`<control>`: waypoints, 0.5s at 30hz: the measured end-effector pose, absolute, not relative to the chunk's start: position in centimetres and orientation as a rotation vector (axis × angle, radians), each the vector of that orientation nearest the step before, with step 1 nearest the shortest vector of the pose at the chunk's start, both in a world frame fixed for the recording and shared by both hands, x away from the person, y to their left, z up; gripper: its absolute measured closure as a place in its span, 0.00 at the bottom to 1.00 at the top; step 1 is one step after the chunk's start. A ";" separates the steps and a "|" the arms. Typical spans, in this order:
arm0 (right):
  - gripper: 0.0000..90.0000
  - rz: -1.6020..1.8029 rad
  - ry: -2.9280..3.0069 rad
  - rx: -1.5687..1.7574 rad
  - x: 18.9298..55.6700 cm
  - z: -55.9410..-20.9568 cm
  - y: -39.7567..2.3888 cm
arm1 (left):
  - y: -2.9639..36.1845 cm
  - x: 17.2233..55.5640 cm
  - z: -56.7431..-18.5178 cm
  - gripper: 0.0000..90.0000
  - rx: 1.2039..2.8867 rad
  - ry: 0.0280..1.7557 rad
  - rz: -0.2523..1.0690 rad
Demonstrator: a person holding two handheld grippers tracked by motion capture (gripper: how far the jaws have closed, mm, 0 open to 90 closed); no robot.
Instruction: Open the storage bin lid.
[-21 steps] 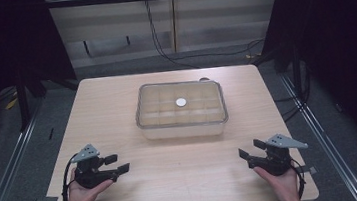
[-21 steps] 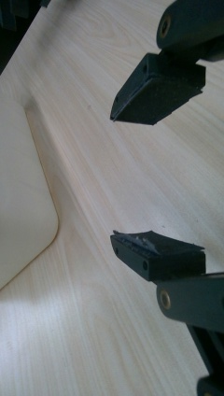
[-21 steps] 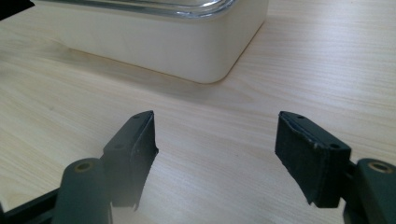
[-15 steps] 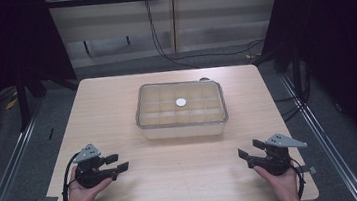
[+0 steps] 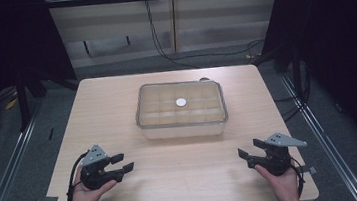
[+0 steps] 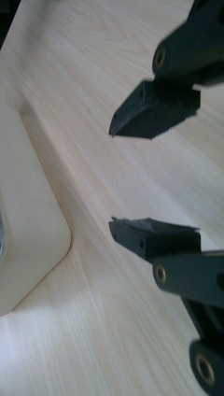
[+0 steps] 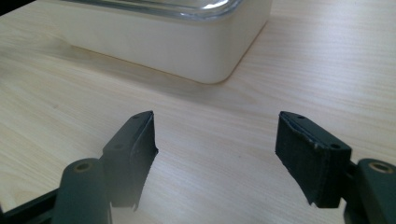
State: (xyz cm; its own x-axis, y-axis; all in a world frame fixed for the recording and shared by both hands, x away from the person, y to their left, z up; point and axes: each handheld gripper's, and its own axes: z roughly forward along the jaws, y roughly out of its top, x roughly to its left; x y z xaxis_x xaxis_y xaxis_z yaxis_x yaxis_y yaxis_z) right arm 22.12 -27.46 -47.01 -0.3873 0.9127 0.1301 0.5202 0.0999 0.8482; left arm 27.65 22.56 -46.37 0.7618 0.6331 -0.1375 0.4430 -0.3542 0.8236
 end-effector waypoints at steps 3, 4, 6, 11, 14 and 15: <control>0.32 1.171 1.950 1.398 22.3 -46.3 -27.2 | 22.6 28.3 -46.1 0.41 2.001 0.875 0.174; 0.33 1.166 1.957 1.390 22.3 -46.2 -27.1 | 22.6 28.5 -46.1 0.41 2.011 0.878 0.187; 0.37 1.204 1.995 1.390 22.5 -46.0 -26.9 | 22.4 28.9 -46.1 0.42 2.019 0.884 0.165; 0.37 1.242 2.017 1.386 23.0 -45.6 -26.7 | 21.6 29.4 -45.7 0.43 2.036 0.865 0.180; 0.37 1.278 2.014 1.386 23.6 -45.2 -26.9 | 21.4 29.8 -45.5 0.43 2.037 0.858 0.191; 0.37 1.278 2.014 1.386 23.6 -45.2 -26.9 | 21.3 29.9 -45.4 0.43 2.031 0.854 0.189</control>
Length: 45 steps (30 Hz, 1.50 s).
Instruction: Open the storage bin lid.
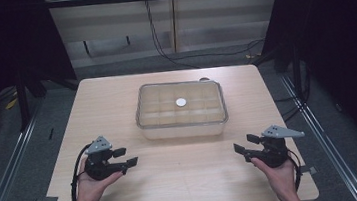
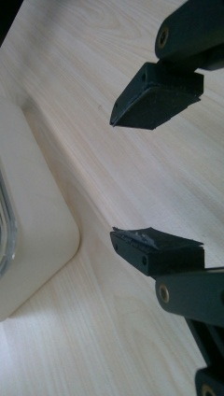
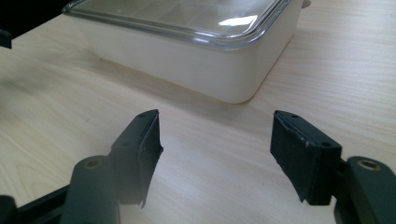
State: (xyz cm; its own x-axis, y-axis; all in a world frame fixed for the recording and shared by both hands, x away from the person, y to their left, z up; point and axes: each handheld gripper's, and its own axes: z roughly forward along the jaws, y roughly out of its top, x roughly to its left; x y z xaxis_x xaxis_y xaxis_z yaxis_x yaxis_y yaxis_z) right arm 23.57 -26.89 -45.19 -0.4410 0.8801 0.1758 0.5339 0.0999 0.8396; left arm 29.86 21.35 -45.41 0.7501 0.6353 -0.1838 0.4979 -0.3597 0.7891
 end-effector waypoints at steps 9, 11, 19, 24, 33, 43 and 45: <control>0.42 1.269 1.996 1.391 23.9 -44.6 -27.1 | 20.6 31.0 -44.1 0.40 2.013 0.807 0.198; 0.45 1.297 1.991 1.393 24.2 -44.1 -27.4 | 20.5 31.2 -43.9 0.40 2.001 0.804 0.200; 0.43 1.348 2.036 1.387 25.8 -43.5 -27.1 | 20.4 32.6 -43.0 0.34 2.005 0.808 0.223; 0.40 1.336 2.034 1.383 26.5 -43.0 -27.0 | 20.7 33.6 -42.9 0.34 1.985 0.824 0.219; 0.31 1.341 2.083 1.385 28.8 -42.6 -27.0 | 20.4 35.3 -42.7 0.33 1.992 0.844 0.221; 0.40 1.328 2.119 1.359 32.0 -42.6 -26.9 | 20.1 36.6 -42.8 0.32 2.010 0.867 0.215; 0.40 1.335 2.128 1.353 32.2 -42.6 -26.9 | 20.0 36.9 -42.6 0.32 2.015 0.867 0.219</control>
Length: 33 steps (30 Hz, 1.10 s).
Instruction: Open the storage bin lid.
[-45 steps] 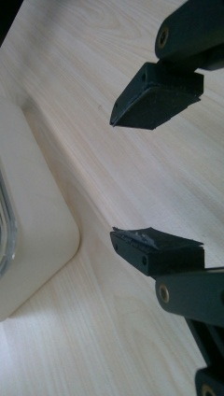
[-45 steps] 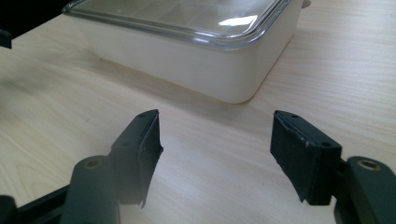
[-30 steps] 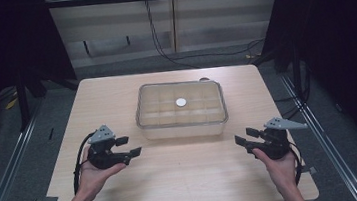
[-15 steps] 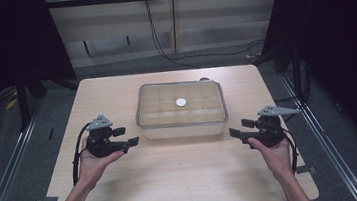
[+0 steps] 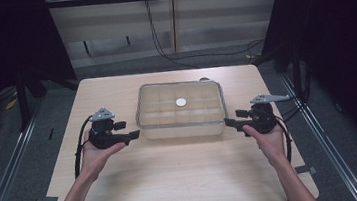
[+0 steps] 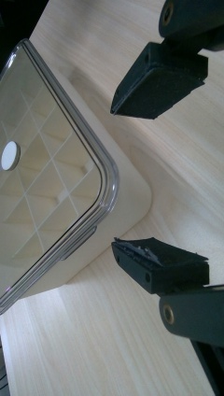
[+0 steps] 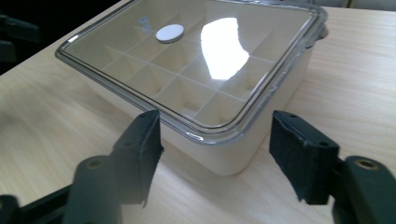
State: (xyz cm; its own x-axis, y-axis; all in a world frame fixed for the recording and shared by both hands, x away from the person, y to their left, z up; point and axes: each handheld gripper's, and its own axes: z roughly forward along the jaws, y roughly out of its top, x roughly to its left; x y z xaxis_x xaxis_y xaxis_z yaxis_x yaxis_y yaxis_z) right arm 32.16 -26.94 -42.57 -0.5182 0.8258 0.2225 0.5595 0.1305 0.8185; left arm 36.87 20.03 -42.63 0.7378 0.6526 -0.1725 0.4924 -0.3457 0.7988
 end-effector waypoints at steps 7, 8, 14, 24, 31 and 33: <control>0.40 1.312 2.129 1.372 33.7 -42.2 -27.0 | 20.1 37.8 -41.7 0.34 2.011 0.878 0.252; 0.40 1.304 2.139 1.380 33.9 -42.1 -27.1 | 20.1 38.0 -41.6 0.33 2.010 0.878 0.254; 0.31 1.288 2.126 1.409 35.1 -41.4 -27.0 | 19.9 38.5 -41.3 0.32 1.992 0.889 0.267; 0.27 1.260 2.166 1.407 37.9 -40.7 -26.1 | 19.0 40.6 -40.9 0.32 2.014 0.903 0.251; 0.29 1.239 2.190 1.406 39.6 -41.1 -25.3 | 18.1 41.9 -41.2 0.33 2.016 0.920 0.237; 0.27 1.234 2.189 1.411 39.7 -41.3 -25.3 | 18.0 42.2 -41.6 0.33 2.014 0.929 0.227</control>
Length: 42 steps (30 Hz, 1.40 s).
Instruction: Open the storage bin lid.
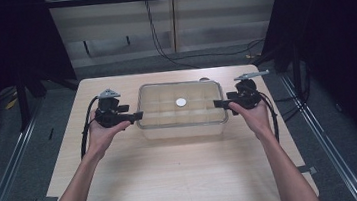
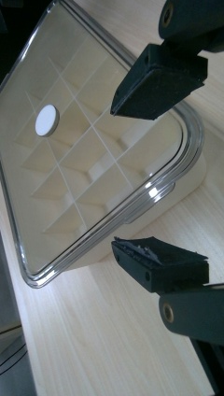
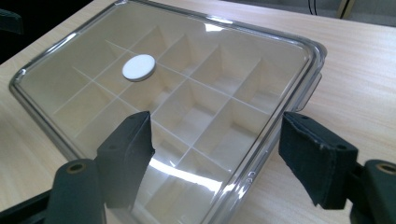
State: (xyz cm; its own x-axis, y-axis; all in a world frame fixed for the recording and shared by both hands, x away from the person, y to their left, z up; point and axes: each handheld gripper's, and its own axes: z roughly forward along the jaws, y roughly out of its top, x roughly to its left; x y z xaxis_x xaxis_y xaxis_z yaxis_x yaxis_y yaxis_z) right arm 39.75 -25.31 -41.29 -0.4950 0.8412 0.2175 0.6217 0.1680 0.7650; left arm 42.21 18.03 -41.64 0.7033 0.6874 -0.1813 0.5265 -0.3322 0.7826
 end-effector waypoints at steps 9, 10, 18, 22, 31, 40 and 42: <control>0.20 1.180 2.219 1.455 40.8 -43.0 -25.1 | 17.5 43.2 -43.2 0.27 2.037 0.941 0.178; 0.20 1.186 2.220 1.461 40.8 -43.2 -25.0 | 17.3 43.2 -43.3 0.27 2.038 0.936 0.176; 0.18 1.183 2.252 1.511 41.2 -44.3 -24.7 | 16.5 43.2 -43.9 0.28 2.064 0.923 0.152; 0.14 1.201 2.263 1.527 41.4 -44.9 -24.3 | 16.1 43.5 -44.3 0.25 2.053 0.925 0.153; 0.11 1.189 2.241 1.523 41.5 -45.1 -23.9 | 16.0 44.2 -44.4 0.22 2.051 0.943 0.149; 0.10 1.192 2.215 1.535 41.7 -45.2 -23.7 | 15.9 44.9 -44.4 0.17 2.058 0.963 0.126; 0.10 1.199 2.212 1.533 41.8 -45.2 -23.8 | 15.9 45.1 -44.5 0.17 2.061 0.968 0.116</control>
